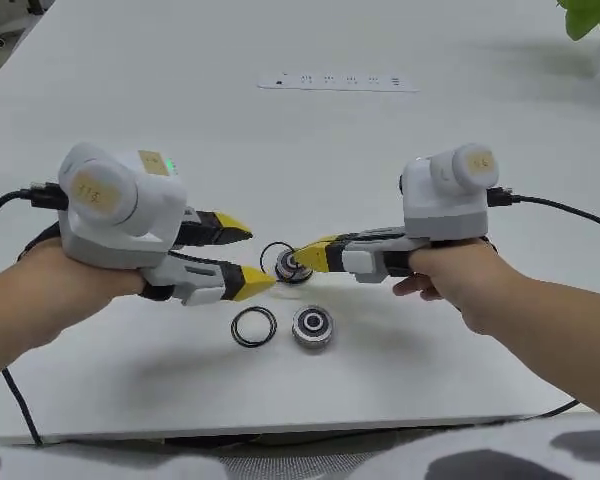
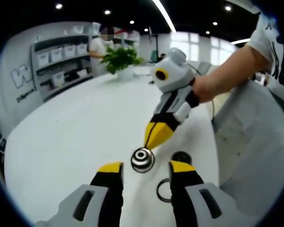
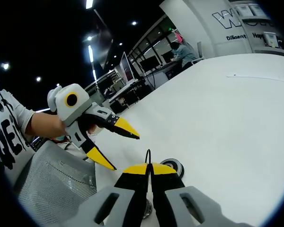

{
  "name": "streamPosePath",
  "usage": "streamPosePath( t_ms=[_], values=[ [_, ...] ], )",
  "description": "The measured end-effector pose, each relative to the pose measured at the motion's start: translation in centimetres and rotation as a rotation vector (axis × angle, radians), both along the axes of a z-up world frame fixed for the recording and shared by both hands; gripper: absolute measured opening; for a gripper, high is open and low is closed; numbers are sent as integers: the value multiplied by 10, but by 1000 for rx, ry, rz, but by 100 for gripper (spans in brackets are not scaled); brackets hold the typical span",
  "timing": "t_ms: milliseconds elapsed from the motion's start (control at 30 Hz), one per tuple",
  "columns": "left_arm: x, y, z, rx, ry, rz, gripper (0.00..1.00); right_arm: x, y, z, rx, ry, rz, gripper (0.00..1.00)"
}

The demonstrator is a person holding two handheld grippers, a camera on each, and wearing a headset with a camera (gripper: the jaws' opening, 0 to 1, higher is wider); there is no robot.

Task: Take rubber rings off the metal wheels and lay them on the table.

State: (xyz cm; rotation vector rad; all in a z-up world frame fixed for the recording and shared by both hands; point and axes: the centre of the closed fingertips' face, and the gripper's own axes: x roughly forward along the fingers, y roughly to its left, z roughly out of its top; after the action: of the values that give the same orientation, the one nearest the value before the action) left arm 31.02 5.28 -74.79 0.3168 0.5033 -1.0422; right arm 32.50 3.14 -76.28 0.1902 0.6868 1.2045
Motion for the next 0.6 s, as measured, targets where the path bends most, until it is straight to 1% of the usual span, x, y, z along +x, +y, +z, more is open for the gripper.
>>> streamPosePath(
  t_ms=[200, 367, 600],
  values=[
    [-6, 6, 6, -7, -12, -1, 43, -6, 6, 4, 3, -4, 28, 0],
    [-13, 10, 6, 10, -24, -18, 47, -11, 10, 5, 6, -5, 53, 0],
    [-21, 15, 6, 21, -30, -30, 52, -19, 15, 6, 8, 4, 85, 0]
  ],
)
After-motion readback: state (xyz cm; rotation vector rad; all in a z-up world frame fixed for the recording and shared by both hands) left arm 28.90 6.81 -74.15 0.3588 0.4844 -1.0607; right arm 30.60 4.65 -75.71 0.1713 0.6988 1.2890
